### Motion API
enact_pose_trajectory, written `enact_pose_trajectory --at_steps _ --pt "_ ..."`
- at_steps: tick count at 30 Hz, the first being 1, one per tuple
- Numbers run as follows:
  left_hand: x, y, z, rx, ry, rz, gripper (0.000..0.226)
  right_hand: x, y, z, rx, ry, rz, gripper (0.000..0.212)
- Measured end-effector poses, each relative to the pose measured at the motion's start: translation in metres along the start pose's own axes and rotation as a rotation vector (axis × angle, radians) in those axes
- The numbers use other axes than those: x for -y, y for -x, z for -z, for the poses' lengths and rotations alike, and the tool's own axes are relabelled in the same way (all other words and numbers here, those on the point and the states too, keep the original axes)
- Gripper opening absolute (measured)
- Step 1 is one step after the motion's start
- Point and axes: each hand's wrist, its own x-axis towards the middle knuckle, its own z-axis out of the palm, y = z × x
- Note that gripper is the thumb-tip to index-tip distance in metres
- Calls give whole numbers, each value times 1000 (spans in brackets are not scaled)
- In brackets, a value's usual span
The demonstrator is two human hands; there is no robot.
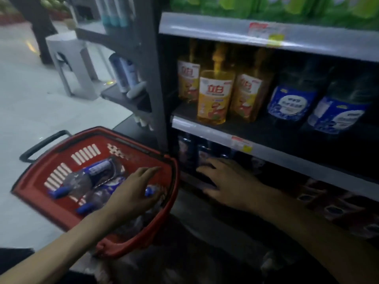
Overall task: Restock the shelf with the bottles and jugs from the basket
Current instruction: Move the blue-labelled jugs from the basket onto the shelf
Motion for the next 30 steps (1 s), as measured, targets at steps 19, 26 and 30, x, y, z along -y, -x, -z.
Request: enact_pose_trajectory --at_steps 19,26,30 --pt "121 40 2 -47 -152 622 40 75 -97 -77 206 155 319 111" --pt "153 55 -6 -172 -383 623 40 54 -88 -78 152 112 288 77" --pt "157 57 -7 -228 -386 674 60 30 -77 -80 146 112 243 74"
